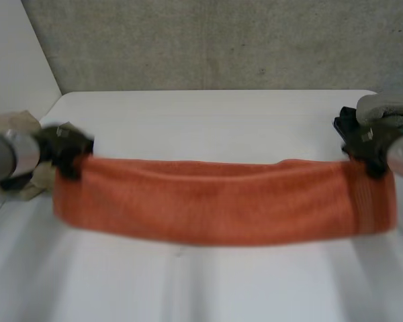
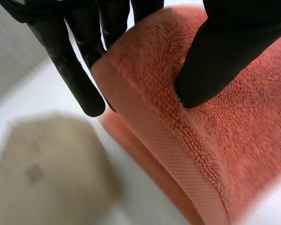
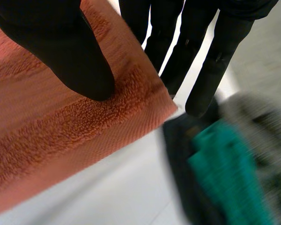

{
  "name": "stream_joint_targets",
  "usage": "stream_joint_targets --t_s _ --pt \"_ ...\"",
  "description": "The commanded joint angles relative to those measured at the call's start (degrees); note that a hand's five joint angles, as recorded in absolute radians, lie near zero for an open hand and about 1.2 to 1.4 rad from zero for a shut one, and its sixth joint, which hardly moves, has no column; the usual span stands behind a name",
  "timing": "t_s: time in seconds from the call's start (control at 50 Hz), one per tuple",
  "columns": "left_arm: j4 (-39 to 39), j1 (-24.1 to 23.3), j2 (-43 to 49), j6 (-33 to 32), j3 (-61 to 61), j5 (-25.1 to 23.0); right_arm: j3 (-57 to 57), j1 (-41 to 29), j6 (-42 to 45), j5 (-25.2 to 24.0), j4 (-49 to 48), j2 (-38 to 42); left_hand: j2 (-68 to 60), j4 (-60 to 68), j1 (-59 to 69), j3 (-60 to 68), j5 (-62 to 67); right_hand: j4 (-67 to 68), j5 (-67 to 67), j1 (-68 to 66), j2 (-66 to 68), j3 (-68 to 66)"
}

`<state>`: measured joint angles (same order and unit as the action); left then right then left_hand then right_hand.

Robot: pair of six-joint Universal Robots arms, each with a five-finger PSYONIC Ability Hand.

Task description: Fold the laundry.

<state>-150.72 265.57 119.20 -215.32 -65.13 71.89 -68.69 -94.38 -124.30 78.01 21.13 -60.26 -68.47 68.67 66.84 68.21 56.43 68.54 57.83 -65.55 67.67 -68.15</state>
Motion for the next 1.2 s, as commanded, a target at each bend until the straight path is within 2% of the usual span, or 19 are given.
stream_joint_targets --t_s 0.02,0.06,0.08,0.16,0.2,0.3,0.42,0.7,0.8,0.86,0.9,0.98,1.0,1.06,1.08,1.12,1.14,1.16,1.2 --pt "-7.2 -5.2 8.6 12.9 29.1 5.8 23.1 -5.5 -15.1 5.6 -17.0 6.7 -11.5 11.3 13.2 11.8 13.6 11.5 12.2 -14.4 12.3 -11.8" --pt "-11.1 -5.2 8.9 15.8 35.4 9.4 26.1 -5.5 -19.1 7.9 -23.5 6.6 -11.5 11.3 13.2 11.8 13.6 11.5 12.2 -14.4 12.3 -11.8" --pt "-16.4 -4.9 8.9 18.7 40.6 13.2 27.5 -5.2 -23.4 10.1 -30.3 6.2 -11.5 11.3 13.2 11.8 13.6 11.5 12.2 -14.4 12.3 -11.8" --pt "-29.5 -4.4 8.9 24.1 45.9 19.9 26.2 -4.1 -31.7 13.5 -46.2 3.0 -11.5 11.3 13.2 11.8 13.6 11.5 12.2 -14.4 12.3 -11.8" --pt "-32.2 -4.4 8.8 25.1 45.8 19.5 24.7 -4.4 -32.5 13.2 -48.9 2.1 -11.5 11.3 13.2 11.8 13.6 11.5 12.2 -14.4 12.3 -11.8" --pt "-32.4 -4.3 9.7 25.9 44.7 16.2 21.8 -5.5 -31.4 9.3 -48.3 1.6 -11.5 11.3 13.2 11.8 13.6 11.5 12.2 -14.4 12.3 -11.8" --pt "-33.1 -3.5 10.6 26.6 40.7 16.4 20.9 -6.3 -30.9 8.2 -45.0 3.5 -11.5 11.3 13.2 11.8 13.6 11.5 12.2 -14.4 12.3 -11.8" --pt "-40.0 -3.0 12.3 26.4 16.2 13.5 14.6 -7.6 -27.7 3.4 -34.1 12.4 -11.5 11.3 13.2 11.8 13.6 11.5 12.2 -14.4 12.3 -11.8" --pt "-38.9 -3.2 12.2 23.5 7.2 12.3 9.6 -7.1 -24.4 3.3 -30.3 13.4 -11.5 11.3 13.2 11.8 13.6 11.5 12.2 -14.4 12.3 -11.8" --pt "-36.1 -3.0 11.1 17.6 1.3 11.8 5.4 -6.4 -21.9 3.3 -25.6 12.0 -11.5 11.3 13.2 11.8 13.6 11.5 12.2 -14.4 12.3 -11.8" --pt "-33.8 -2.6 9.3 14.6 -1.7 11.7 3.2 -5.7 -20.2 3.0 -22.5 10.7 -11.5 11.3 13.2 11.8 13.6 11.5 12.2 -14.4 12.3 -11.8" --pt "-23.5 -0.8 2.6 8.8 -11.8 11.3 -3.7 -2.8 -14.2 2.8 -11.3 4.3 -11.5 11.3 13.2 11.8 13.6 11.5 12.2 -14.4 12.3 -11.8" --pt "-18.3 -0.1 -0.7 6.6 -16.0 11.2 -7.3 -1.2 -11.2 2.5 -6.2 1.4 -11.5 11.3 13.2 11.8 13.6 11.5 12.2 -14.4 12.3 -11.8" --pt "-11.6 0.8 -5.3 2.6 -22.4 10.4 -13.0 1.6 -4.7 1.5 0.4 -2.7 -11.5 11.3 13.2 11.8 13.6 11.5 12.2 -14.4 12.3 -11.8" --pt "-8.0 1.5 -7.6 -0.8 -26.3 9.2 -17.1 3.3 0.8 0.7 4.0 -5.0 -11.5 11.3 13.2 11.8 13.6 11.5 12.2 -14.4 12.3 -11.8" --pt "-5.2 2.3 -9.5 -4.5 -30.1 7.6 -20.9 5.3 6.8 -0.2 6.6 -7.1 -11.5 11.3 13.2 11.8 13.6 11.5 12.2 -14.4 12.3 -11.8" --pt "-4.4 2.8 -10.2 -6.4 -32.0 6.9 -23.9 6.9 12.6 -1.0 8.0 -8.7 -11.5 11.3 13.2 11.8 13.6 11.5 12.2 -14.4 12.3 -11.8" --pt "-3.3 4.2 -11.4 -10.0 -35.0 5.3 -24.8 7.6 15.2 -1.6 8.0 -9.3 -11.5 11.3 13.2 11.8 13.6 11.5 12.2 -14.4 12.3 -11.8" --pt "-2.6 5.9 -12.6 -12.7 -37.1 3.8 -25.9 8.2 18.9 -2.4 6.7 -10.0 -11.5 11.3 13.2 11.8 13.6 11.5 12.2 -14.4 12.3 -11.8"
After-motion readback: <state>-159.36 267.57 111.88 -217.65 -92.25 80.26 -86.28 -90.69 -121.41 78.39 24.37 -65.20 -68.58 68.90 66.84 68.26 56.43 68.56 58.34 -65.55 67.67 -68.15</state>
